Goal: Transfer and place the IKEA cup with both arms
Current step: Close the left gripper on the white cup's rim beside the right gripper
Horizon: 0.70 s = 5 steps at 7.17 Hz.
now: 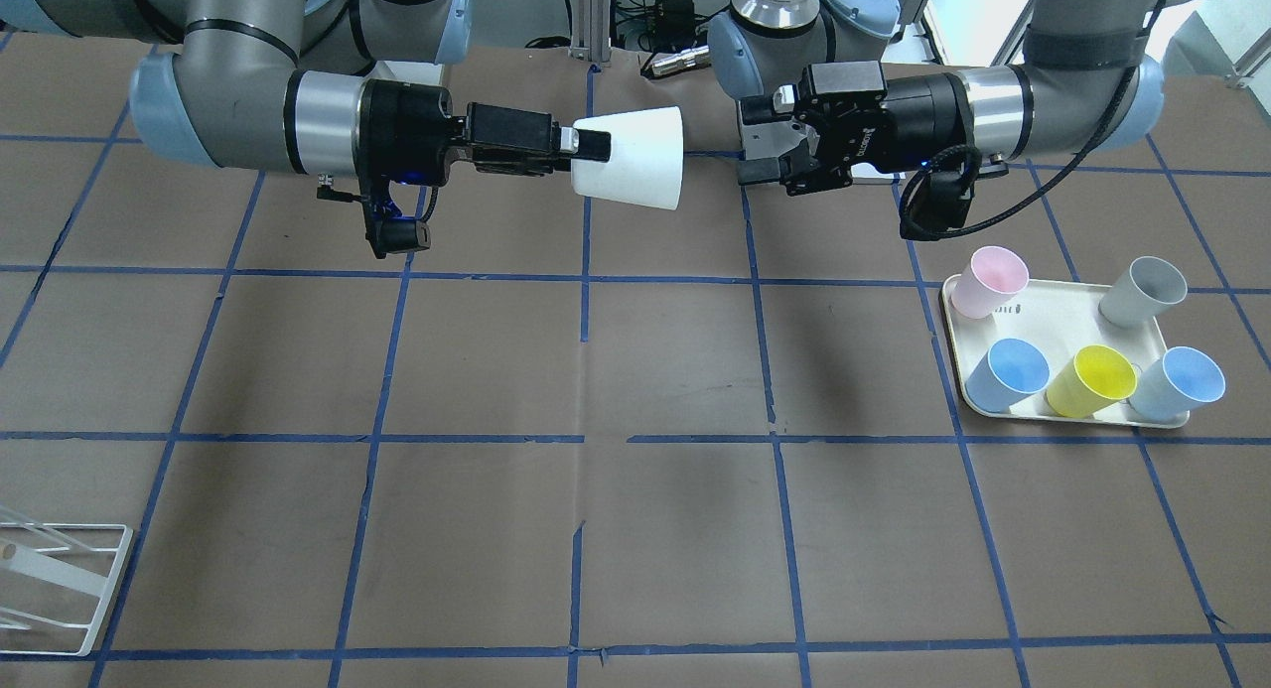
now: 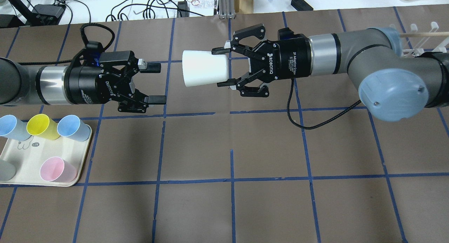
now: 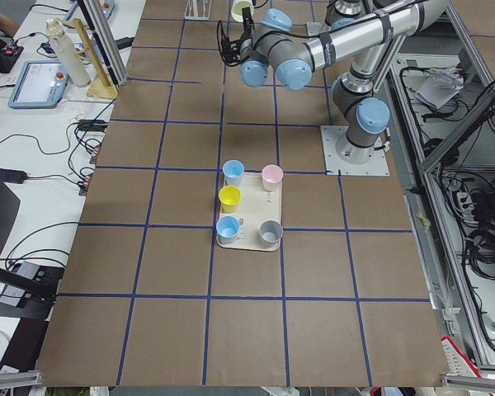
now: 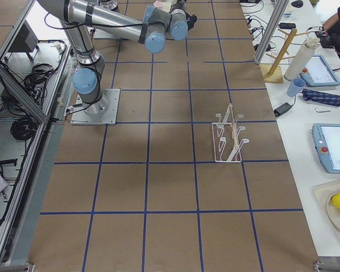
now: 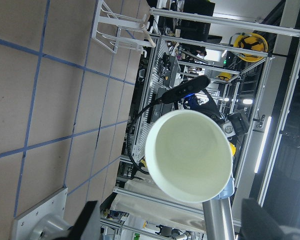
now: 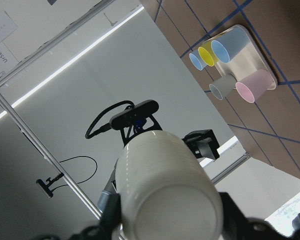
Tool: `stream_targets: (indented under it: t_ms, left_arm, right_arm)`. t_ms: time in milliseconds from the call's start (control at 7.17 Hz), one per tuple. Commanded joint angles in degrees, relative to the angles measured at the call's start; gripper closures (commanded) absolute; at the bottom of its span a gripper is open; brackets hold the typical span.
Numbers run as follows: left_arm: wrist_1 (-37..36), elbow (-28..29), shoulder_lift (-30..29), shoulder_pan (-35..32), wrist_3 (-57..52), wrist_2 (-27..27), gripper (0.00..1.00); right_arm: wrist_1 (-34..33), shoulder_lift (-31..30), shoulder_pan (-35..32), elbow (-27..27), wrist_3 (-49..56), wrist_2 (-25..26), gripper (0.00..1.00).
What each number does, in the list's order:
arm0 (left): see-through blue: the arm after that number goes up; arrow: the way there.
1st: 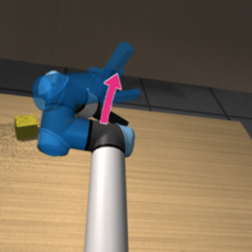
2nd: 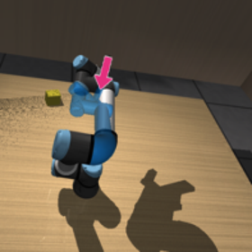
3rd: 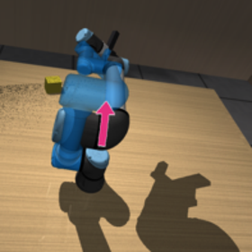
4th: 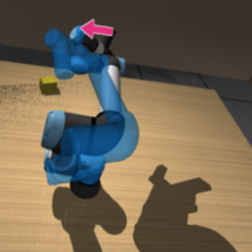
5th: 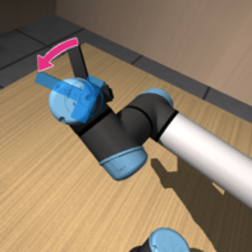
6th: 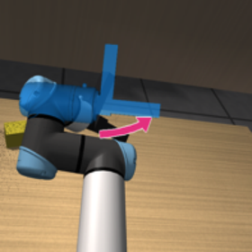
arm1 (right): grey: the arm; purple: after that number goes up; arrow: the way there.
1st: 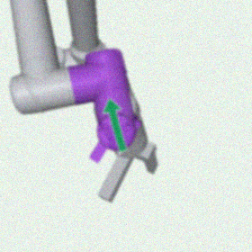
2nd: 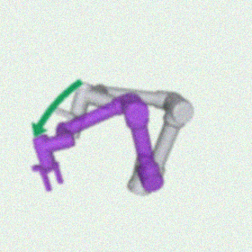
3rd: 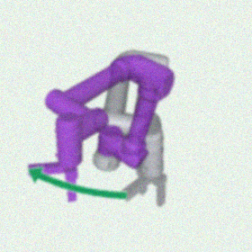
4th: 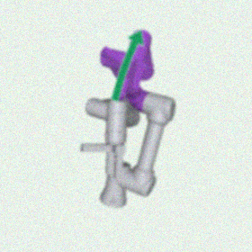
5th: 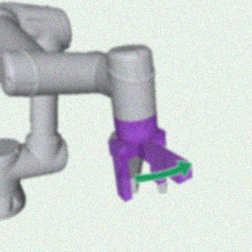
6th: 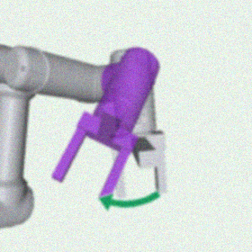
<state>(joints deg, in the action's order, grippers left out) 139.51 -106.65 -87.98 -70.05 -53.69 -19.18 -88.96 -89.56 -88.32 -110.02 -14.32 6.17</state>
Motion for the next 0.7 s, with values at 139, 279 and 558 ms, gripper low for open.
stream_targets:
  t_ms: [139, 279, 558]
  left_arm:
    - [-0.64, -1.28, -0.52, -0.96, -2.29, 5.18, 0.00]
    - [-1.08, -1.28, -0.61, -2.10, -2.38, 5.29, 0.00]
    - [-1.43, -1.37, -0.88, -2.99, -2.56, 9.21, 0.03]
  right_arm:
    - [0.01, 0.26, -0.19, -0.02, -0.10, -1.33, 1.00]
    - [0.01, 0.61, -0.36, -0.02, -0.27, -1.42, 1.00]
    - [0.01, 0.61, -0.45, -0.02, -0.36, -1.42, 1.00]
